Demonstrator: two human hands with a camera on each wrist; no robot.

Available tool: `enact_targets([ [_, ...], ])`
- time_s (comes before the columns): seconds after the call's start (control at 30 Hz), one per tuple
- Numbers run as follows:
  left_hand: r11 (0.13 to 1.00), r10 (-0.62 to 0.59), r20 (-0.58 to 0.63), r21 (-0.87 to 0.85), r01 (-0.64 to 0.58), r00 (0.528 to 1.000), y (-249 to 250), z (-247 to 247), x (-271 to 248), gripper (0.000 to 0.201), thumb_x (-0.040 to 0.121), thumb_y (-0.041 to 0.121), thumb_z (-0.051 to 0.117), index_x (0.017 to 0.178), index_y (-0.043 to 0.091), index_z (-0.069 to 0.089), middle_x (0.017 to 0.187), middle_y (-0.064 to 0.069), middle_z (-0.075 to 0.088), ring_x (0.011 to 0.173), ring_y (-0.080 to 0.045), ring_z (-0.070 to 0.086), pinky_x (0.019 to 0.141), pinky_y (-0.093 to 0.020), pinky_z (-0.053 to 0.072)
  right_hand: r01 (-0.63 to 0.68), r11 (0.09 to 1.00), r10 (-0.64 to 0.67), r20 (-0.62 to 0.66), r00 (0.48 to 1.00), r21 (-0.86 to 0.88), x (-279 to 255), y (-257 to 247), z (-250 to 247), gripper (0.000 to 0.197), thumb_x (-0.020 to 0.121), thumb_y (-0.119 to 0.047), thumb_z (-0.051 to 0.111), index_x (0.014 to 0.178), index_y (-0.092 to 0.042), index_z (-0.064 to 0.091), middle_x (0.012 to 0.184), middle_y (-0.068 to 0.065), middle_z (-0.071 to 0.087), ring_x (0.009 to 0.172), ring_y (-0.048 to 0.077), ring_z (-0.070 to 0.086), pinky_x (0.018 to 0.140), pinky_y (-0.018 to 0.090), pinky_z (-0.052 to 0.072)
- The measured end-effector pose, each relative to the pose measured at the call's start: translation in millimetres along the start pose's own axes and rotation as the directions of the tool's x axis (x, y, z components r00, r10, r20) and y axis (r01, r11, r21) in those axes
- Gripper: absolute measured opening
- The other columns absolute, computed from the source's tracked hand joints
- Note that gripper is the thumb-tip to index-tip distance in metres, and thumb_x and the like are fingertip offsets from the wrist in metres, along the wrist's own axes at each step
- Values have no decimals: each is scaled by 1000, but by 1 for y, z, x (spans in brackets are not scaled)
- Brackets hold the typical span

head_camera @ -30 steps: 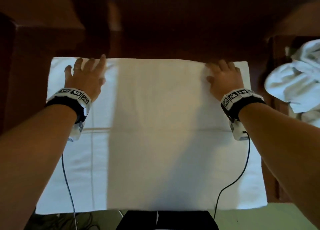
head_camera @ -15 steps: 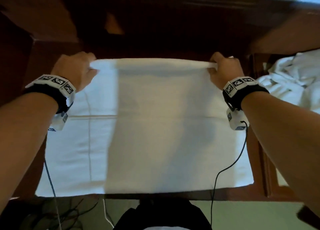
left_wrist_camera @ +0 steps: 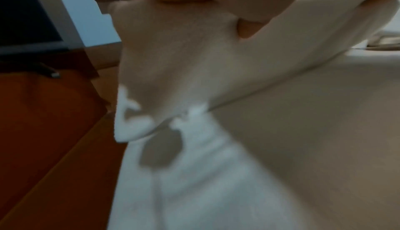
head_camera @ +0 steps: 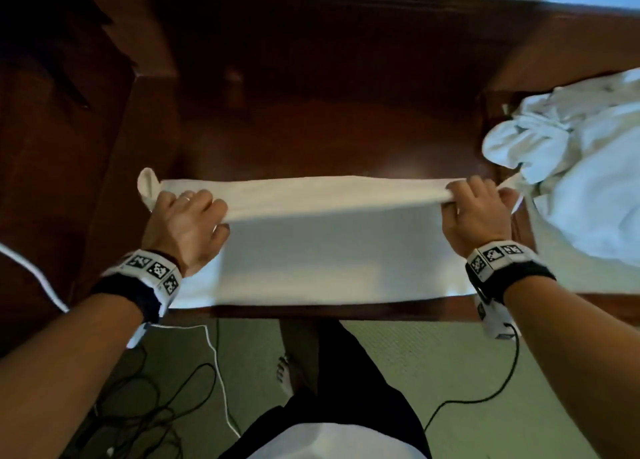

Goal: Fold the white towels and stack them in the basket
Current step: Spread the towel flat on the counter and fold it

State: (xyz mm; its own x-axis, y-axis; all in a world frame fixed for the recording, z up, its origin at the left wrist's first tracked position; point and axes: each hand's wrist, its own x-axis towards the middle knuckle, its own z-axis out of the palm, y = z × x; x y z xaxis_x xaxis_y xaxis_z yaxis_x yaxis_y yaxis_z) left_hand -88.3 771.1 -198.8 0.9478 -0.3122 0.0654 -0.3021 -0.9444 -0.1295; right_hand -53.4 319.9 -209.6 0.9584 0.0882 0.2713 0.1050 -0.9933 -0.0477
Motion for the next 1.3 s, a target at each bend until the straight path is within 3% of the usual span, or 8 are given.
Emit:
enact_targets([
  [0.1,999,21,150,-49,-14,989,23,30,-48,32,83,36,45,90,10,63,83,-13,56,73,-33,57,69,-44,36,-5,996,22,188,982,-93,-66,3,19,28,78,-20,52,103,-14,63,96,10,58,89,34,54,84,46,29],
  [0.2,993,25,322,-117,14,946,40,63,-78,44,76,41,60,108,11,66,89,-13,57,73,-35,60,66,-44,43,17,980,96,550,829,-197,-110,4,36,48,75,-9,57,121,-21,58,109,6,54,99,32,54,92,49,33],
  [0.3,985,-24,366,-151,85,930,46,76,-83,72,59,29,88,123,11,63,95,-18,57,76,-40,60,65,-48,47,-2,978,127,582,803,-210,-117,4,36,65,70,-7,63,132,-23,50,128,9,47,114,36,46,95,54,35],
  [0.47,971,-46,371,-201,128,927,49,79,-74,81,68,20,84,143,21,54,118,-19,53,94,-44,53,69,-52,53,-106,989,150,683,714,-107,-110,17,44,88,82,-7,53,153,-36,11,164,9,2,149,42,5,115,60,19],
  [0.6,930,-114,299,-304,208,947,40,82,-82,76,66,-11,74,136,17,62,136,-18,53,119,-47,46,82,-62,53,-102,994,67,545,835,34,-124,35,37,75,81,8,50,150,-20,38,160,10,29,147,40,23,116,59,25],
  [0.73,946,-31,317,-298,131,948,37,93,-113,92,69,-6,79,150,20,46,160,-12,34,143,-47,30,105,-68,36,-39,999,44,612,790,-21,-150,49,42,88,83,8,53,156,-28,22,166,2,12,151,37,11,119,53,21],
  [0.97,948,-83,294,-271,167,952,4,100,-128,84,74,-12,74,150,9,44,156,-17,39,140,-46,37,108,-63,37,-86,992,121,577,807,-87,-146,41,36,78,79,6,54,151,-13,33,163,15,17,150,41,11,119,57,21],
  [1.3,941,-137,436,-223,254,890,-29,85,-148,72,88,-4,59,153,20,39,163,-6,27,150,-39,22,116,-63,22,258,931,-352,450,821,258,-148,-53,64,59,79,3,62,136,-8,53,150,25,41,139,45,39,99,58,48],
])
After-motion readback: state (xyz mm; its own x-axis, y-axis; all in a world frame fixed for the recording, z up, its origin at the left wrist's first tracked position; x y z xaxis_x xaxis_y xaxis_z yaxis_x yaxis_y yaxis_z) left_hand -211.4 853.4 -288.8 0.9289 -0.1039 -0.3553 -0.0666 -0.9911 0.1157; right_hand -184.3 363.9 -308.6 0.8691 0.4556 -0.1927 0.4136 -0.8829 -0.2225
